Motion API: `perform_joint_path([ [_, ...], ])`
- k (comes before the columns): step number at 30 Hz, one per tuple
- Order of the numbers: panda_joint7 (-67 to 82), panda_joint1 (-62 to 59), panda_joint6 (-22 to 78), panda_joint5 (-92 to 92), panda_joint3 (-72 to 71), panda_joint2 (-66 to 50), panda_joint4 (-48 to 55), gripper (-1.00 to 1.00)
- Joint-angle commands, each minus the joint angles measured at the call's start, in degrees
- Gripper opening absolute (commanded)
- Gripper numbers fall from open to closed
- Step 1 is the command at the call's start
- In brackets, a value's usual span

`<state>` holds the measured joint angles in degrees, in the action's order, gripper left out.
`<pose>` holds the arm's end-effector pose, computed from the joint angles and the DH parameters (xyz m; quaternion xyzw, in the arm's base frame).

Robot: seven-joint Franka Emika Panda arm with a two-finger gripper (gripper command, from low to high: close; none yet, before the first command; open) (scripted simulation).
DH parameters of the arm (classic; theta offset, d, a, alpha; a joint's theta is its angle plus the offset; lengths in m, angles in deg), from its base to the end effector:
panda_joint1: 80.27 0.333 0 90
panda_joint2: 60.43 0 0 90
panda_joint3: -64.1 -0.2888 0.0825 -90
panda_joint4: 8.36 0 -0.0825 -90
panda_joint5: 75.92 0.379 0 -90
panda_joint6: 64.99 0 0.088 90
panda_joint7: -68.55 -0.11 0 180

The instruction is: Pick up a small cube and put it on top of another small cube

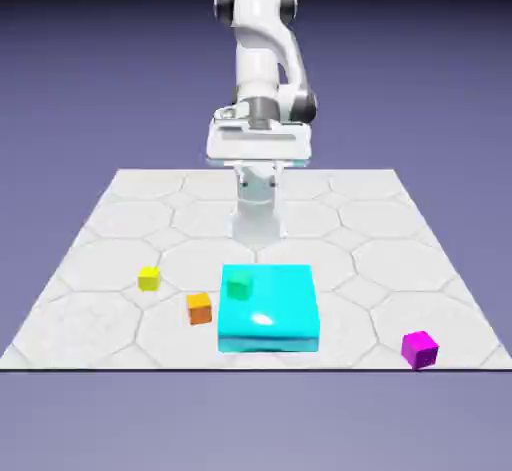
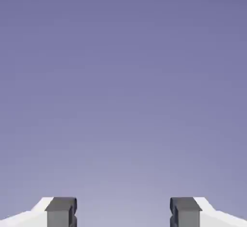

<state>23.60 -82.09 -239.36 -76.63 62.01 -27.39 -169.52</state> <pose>0.4011 0.0026 0.4384 -0.8531 0.3434 -0.3674 0.1386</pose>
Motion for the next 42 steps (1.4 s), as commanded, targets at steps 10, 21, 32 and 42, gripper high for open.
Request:
perform_joint_path([
  [10,-20.6,-20.77,-3.06,-5.94,-17.34,3.2,-1.31,0.0],
  [21,-43.27,-43.61,-6.42,-12.47,-36.4,6.72,-2.75,0.0],
  [32,-65.93,-66.45,-9.79,-19.01,-55.47,10.24,-4.19,0.0],
  [42,-86.53,-87.21,-12.85,-24.95,-72.81,13.45,-5.51,0.0],
])
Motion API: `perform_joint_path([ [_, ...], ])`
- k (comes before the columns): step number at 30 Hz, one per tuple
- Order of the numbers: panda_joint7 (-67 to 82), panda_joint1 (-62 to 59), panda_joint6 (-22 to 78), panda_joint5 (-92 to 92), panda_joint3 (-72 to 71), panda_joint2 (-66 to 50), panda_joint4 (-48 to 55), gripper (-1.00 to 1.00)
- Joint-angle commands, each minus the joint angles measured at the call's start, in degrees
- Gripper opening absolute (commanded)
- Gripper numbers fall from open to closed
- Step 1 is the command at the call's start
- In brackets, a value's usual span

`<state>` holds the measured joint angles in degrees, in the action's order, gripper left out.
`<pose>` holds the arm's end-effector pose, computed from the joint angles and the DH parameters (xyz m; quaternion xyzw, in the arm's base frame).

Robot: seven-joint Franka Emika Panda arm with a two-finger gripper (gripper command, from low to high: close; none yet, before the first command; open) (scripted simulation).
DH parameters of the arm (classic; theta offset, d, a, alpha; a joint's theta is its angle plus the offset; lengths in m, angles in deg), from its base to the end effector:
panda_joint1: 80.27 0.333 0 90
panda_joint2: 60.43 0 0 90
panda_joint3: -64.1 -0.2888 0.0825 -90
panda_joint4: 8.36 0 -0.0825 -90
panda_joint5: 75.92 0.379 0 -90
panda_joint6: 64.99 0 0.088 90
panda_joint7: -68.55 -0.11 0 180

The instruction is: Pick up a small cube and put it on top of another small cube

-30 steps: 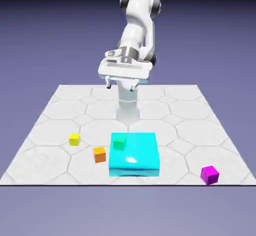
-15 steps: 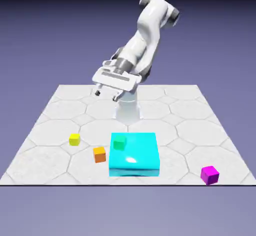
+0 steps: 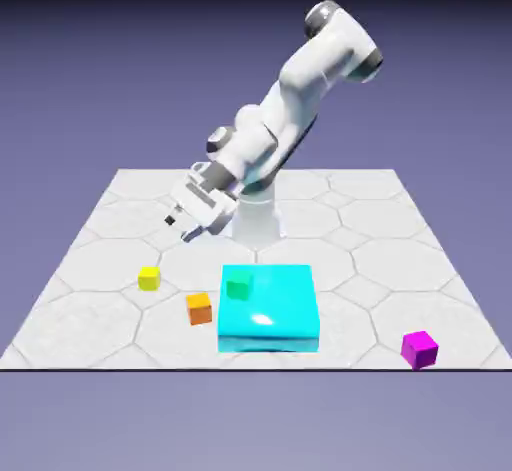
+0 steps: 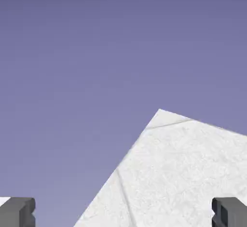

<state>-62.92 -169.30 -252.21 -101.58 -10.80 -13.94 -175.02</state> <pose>0.3627 -0.1278 0.2775 0.5108 -0.7412 0.4315 0.0589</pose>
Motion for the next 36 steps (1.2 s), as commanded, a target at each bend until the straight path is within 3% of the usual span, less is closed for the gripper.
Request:
perform_joint_path([
  [1,-2.06,-2.08,-0.31,-0.59,-1.74,0.32,-0.13,0.0],
  [17,-34.53,-34.8,-5.13,-9.96,-29.06,5.37,-2.2,0.0],
  [29,-17.75,-52.28,-15.28,16.4,-49.1,13.66,3.23,0.0],
  [30,-17.75,-52.28,-15.28,16.41,-49.1,13.66,3.23,-1.0],
  [36,-25.67,-44.03,-10.49,3.96,-39.64,9.74,0.67,-1.0],
])
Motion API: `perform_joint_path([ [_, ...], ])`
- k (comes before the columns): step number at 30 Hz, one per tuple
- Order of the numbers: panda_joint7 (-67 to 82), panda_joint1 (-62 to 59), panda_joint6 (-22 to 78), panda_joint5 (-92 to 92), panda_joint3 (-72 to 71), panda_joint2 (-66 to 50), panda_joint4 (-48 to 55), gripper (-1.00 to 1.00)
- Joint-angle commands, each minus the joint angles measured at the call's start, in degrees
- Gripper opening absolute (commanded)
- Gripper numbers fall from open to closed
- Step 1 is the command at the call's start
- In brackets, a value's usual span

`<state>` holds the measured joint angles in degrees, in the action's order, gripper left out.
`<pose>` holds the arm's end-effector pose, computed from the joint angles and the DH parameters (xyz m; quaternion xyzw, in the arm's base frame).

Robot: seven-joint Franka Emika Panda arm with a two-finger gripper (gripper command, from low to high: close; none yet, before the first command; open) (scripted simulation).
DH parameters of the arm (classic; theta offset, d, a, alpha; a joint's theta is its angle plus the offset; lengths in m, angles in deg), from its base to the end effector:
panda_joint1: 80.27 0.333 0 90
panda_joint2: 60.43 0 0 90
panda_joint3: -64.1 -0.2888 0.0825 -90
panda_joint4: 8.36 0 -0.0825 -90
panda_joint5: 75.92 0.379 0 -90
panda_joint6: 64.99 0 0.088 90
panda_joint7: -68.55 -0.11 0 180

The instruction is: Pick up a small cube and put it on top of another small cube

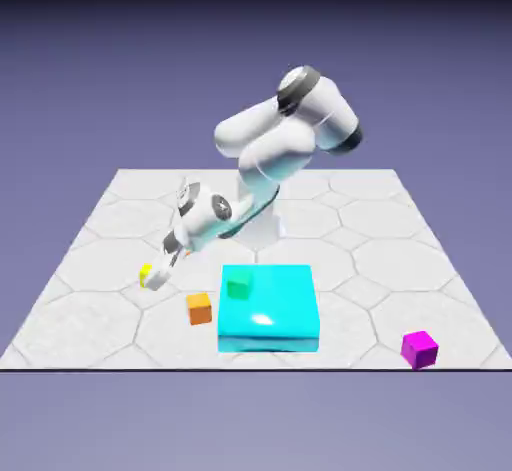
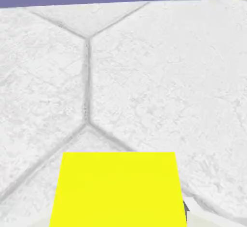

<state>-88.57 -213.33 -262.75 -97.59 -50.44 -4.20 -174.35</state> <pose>0.2521 -0.2088 0.1093 0.3133 -0.8772 0.3293 0.1547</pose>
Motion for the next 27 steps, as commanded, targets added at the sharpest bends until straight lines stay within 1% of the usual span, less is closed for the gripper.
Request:
perform_joint_path([
  [1,-1.61,1.65,1.01,-2.52,1.9,-0.78,-0.51,-1.0],
  [6,-8.07,9.94,5.96,-13.51,11.44,-4.24,-2.28,-1.0],
  [11,-0.48,17.95,15.9,-9.13,15.9,-4.12,7.9,-1.0],
  [22,2.5,26.67,39.11,-6.33,3.41,-8.83,30.74,-1.0],
  [27,0.35,27.76,47.91,-6.92,-6.4,-11.72,39.19,-1.0],
])
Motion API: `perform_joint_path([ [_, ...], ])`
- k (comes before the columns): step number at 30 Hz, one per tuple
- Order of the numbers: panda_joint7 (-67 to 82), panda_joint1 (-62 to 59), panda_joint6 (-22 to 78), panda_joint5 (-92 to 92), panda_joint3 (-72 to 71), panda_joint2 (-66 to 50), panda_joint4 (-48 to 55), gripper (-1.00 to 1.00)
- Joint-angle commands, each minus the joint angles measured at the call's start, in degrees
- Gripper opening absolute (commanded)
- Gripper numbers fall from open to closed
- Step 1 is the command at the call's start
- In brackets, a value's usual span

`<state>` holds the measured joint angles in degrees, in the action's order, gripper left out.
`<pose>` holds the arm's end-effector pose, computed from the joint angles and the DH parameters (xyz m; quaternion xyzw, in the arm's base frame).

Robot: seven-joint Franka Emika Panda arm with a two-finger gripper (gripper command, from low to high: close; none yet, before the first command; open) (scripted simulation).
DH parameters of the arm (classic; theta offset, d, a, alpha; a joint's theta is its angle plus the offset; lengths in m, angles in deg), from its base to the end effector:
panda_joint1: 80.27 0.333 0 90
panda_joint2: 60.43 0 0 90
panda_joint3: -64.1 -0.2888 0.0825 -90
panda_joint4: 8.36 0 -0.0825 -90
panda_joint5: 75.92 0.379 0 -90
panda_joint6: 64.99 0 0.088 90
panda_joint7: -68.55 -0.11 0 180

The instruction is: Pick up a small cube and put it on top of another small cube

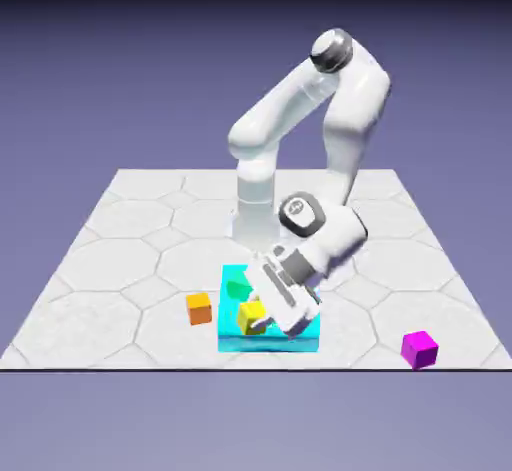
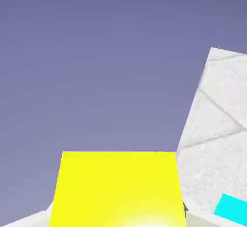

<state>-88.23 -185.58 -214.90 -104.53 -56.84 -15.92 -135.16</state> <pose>0.5232 0.1182 0.1680 0.5378 -0.7255 0.4191 0.0931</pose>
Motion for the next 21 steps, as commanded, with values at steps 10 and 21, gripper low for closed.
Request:
perform_joint_path([
  [10,-5.24,1.38,17.16,-1.67,-20.77,-5.99,16.36,-1.0],
  [21,-8.68,-2.2,15.09,-2.93,-27.06,-2.83,19.37,1.0],
])
